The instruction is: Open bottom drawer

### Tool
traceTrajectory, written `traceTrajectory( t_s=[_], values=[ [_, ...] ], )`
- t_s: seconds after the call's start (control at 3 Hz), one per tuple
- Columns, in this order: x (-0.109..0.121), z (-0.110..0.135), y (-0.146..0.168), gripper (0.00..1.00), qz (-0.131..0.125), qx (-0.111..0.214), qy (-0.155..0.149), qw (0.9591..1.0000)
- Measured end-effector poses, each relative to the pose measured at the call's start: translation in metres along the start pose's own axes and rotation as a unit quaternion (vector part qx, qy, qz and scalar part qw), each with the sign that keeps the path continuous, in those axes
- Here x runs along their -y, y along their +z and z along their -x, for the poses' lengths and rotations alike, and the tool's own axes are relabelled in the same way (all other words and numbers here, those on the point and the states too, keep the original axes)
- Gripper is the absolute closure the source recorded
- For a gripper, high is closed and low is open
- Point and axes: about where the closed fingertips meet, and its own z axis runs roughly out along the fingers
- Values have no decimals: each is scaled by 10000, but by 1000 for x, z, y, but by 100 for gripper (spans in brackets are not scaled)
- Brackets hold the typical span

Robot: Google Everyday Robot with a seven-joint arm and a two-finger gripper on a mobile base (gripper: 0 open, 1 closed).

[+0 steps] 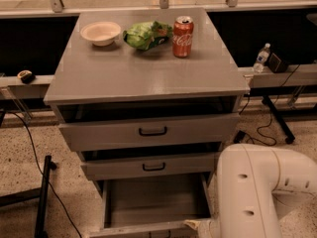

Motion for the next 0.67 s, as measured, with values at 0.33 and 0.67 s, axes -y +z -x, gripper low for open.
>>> traceTrajectory(
  t_s=[0.33,0.67],
  values=[
    [7,18,-33,16,-408,250,-228,9986],
    [25,28,-60,0,-879,524,-492,9935]
  ],
)
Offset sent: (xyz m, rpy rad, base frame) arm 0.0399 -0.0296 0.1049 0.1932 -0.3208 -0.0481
